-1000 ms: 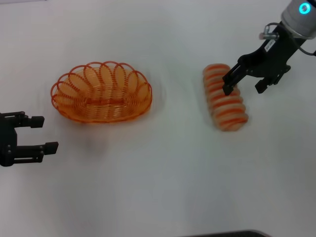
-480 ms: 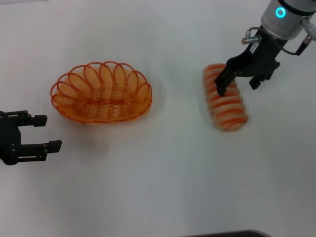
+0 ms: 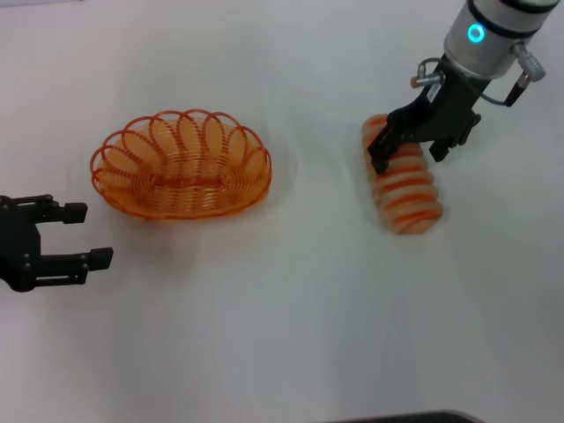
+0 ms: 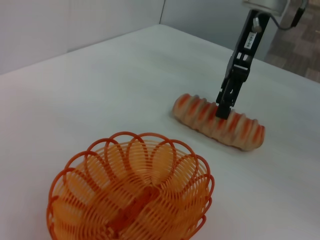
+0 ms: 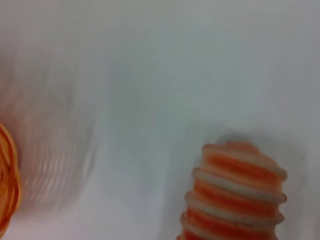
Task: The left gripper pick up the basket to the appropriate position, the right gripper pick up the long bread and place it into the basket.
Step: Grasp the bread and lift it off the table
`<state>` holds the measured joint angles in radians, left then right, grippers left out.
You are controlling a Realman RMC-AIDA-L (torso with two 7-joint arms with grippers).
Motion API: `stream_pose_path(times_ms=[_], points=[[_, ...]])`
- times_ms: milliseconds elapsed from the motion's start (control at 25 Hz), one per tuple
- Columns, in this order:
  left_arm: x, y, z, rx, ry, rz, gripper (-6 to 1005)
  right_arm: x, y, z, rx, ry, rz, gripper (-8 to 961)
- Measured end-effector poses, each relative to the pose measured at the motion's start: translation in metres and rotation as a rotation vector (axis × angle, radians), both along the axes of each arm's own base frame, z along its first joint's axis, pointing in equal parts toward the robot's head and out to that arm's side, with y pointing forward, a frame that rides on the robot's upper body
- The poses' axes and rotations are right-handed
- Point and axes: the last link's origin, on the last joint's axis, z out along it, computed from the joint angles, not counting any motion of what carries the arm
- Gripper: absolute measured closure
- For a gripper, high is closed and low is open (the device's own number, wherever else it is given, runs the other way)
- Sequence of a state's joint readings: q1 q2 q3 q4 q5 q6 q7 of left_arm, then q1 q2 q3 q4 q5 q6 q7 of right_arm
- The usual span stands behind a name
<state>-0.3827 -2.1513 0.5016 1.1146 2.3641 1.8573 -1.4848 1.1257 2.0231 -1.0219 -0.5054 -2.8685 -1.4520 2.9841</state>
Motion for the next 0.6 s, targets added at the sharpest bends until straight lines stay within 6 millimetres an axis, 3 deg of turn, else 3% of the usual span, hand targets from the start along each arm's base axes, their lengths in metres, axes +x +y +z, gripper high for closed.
stream_pose_path(times_ms=[600], points=[[0.003, 0.004, -0.001, -0.003, 0.011, -0.017, 227, 0.003, -0.005, -0.015, -0.011, 0.000, 0.000, 89]])
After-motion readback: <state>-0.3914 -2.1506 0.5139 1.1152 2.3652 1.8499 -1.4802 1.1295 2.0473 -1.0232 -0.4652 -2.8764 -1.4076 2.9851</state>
